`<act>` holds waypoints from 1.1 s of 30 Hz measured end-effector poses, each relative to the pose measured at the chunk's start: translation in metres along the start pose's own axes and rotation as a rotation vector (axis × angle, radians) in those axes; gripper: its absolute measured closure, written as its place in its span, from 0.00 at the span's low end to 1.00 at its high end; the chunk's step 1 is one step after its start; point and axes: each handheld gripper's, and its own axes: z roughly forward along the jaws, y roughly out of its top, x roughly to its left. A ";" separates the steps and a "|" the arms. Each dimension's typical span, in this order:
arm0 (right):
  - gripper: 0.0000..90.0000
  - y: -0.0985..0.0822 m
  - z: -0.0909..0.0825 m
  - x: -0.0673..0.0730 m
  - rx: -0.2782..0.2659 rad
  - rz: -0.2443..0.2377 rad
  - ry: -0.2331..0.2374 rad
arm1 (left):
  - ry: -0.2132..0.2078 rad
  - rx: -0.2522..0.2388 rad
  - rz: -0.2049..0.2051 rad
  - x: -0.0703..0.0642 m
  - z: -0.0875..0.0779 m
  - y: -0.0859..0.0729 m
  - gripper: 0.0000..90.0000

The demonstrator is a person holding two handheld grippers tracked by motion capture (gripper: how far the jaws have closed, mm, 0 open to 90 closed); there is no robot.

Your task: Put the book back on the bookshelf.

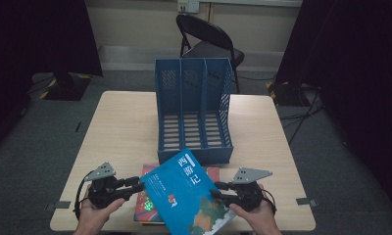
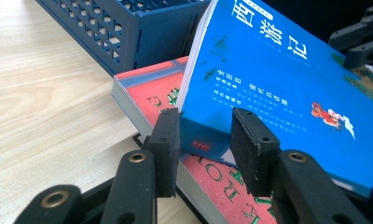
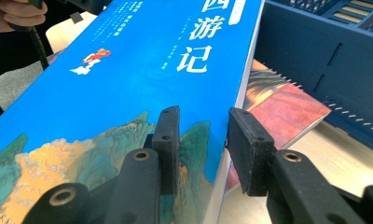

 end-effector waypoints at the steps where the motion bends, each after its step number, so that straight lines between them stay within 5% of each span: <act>1: 0.72 -0.001 -0.001 0.001 0.000 -0.001 0.002 | -0.004 0.003 -0.001 0.001 0.000 0.000 0.70; 11: 0.71 -0.009 -0.009 0.011 0.012 0.001 0.042 | 0.011 0.008 0.014 0.007 0.014 0.014 0.74; 16: 0.70 -0.010 -0.013 0.014 0.032 -0.013 0.068 | 0.026 0.008 -0.022 0.011 0.020 0.020 0.68; 19: 0.68 -0.004 -0.009 0.008 0.018 -0.015 0.065 | 0.007 0.010 -0.043 0.006 0.017 0.016 0.63; 22: 0.62 0.006 0.000 -0.002 -0.010 -0.010 0.060 | 0.010 0.007 -0.019 -0.007 0.012 0.011 0.58; 28: 0.51 0.020 0.028 -0.022 -0.021 0.026 0.045 | -0.053 0.024 -0.021 -0.021 0.021 0.006 0.53; 33: 0.52 0.018 0.029 -0.019 -0.014 0.043 0.050 | -0.048 0.025 -0.021 -0.020 0.025 0.010 0.50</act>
